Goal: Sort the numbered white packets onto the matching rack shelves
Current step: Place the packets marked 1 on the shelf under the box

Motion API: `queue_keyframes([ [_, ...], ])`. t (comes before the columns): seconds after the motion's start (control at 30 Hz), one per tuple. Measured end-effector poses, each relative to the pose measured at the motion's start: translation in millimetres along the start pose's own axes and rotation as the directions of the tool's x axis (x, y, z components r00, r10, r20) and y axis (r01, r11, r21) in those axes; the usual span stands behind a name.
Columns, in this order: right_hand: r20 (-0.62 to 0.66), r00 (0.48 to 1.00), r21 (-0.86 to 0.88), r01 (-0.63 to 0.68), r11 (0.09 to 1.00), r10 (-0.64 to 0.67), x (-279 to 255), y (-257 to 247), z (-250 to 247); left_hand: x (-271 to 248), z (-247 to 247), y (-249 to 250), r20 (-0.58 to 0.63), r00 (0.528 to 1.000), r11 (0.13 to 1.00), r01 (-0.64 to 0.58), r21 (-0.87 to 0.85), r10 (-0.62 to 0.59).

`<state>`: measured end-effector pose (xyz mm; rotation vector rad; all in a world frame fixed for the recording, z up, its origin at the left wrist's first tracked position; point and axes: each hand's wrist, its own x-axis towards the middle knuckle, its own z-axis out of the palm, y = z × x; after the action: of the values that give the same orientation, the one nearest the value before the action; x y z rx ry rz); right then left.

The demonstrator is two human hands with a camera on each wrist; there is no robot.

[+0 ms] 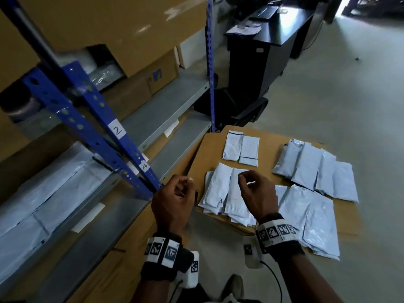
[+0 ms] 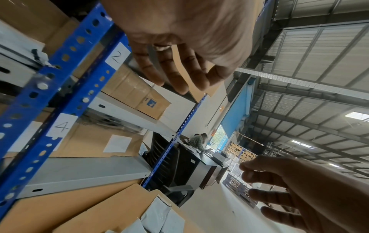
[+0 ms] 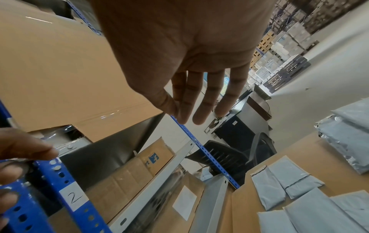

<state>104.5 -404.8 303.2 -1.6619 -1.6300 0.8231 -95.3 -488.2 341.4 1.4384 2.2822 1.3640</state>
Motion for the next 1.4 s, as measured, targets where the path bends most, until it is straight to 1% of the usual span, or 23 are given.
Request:
queue_keyframes([
  [0.23,-0.024,0.999,0.035,-0.046,0.998,0.047,29,22,-6,29,40,5,0.049,0.999,0.999,-0.015,-0.045,0.017],
  [0.33,-0.037,0.996,0.012,-0.082,0.997,0.082,44,31,-8,46,63,3,0.099,0.995,0.997,-0.027,-0.069,0.033],
  [0.47,-0.055,0.989,-0.014,-0.14,0.99,0.139,71,39,-8,78,94,3,0.137,0.99,0.999,-0.02,-0.036,0.025],
  [0.6,-0.07,0.982,-0.03,-0.178,0.984,0.175,102,44,-4,125,129,4,0.196,0.98,0.999,-0.037,-0.013,0.039],
  [0.73,-0.092,0.972,-0.066,-0.221,0.973,0.214,132,47,5,176,168,1,0.322,0.944,0.997,-0.079,0.012,0.071],
  [0.83,-0.128,0.966,-0.055,-0.233,0.971,0.225,151,58,22,212,200,-9,0.4,0.912,0.993,-0.117,0.029,0.096],
  [0.9,-0.144,0.962,-0.062,-0.242,0.968,0.231,161,67,35,230,222,-14,0.461,0.883,0.991,-0.123,0.057,0.084],
  [0.93,-0.139,0.959,-0.062,-0.258,0.964,0.247,165,72,40,236,232,-16,0.503,0.862,0.99,-0.121,0.075,0.067],
  [1.07,-0.07,0.935,-0.098,-0.352,0.931,0.347,178,86,57,254,272,-24,0.663,0.749,0.989,-0.104,0.103,0.01],
  [1.1,-0.054,0.929,-0.105,-0.369,0.923,0.365,185,91,61,258,286,-32,0.709,0.705,0.988,-0.107,0.112,-0.004],
  [1.13,-0.033,0.924,-0.105,-0.382,0.918,0.381,194,99,67,263,300,-40,0.764,0.645,0.986,-0.106,0.132,-0.033],
  [1.17,-0.008,0.918,-0.095,-0.395,0.914,0.396,204,107,74,269,316,-52,0.83,0.553,0.98,-0.109,0.165,-0.078],
  [1.2,0.023,0.91,-0.085,-0.41,0.908,0.413,213,118,80,273,332,-64,0.89,0.435,0.972,-0.116,0.204,-0.135],
  [1.23,0.054,0.9,-0.082,-0.428,0.9,0.433,224,129,88,277,347,-75,0.933,0.303,0.96,-0.139,0.244,-0.193],
  [1.27,0.088,0.886,-0.089,-0.448,0.889,0.455,235,141,95,280,361,-84,0.951,0.181,0.947,-0.159,0.279,-0.25],
  [1.3,0.128,0.871,-0.1,-0.464,0.88,0.474,247,153,101,281,376,-95,0.949,0.093,0.933,-0.176,0.314,-0.302],
  [1.33,0.169,0.858,-0.12,-0.471,0.874,0.485,258,168,109,282,392,-104,0.943,0.046,0.924,-0.187,0.332,-0.33],
  [1.37,0.214,0.846,-0.159,-0.462,0.872,0.488,269,183,116,281,408,-114,0.937,0.042,0.917,-0.196,0.347,-0.346],
  [1.4,0.254,0.836,-0.217,-0.442,0.87,0.487,281,199,124,280,424,-125,0.934,0.078,0.913,-0.195,0.358,-0.349],
])
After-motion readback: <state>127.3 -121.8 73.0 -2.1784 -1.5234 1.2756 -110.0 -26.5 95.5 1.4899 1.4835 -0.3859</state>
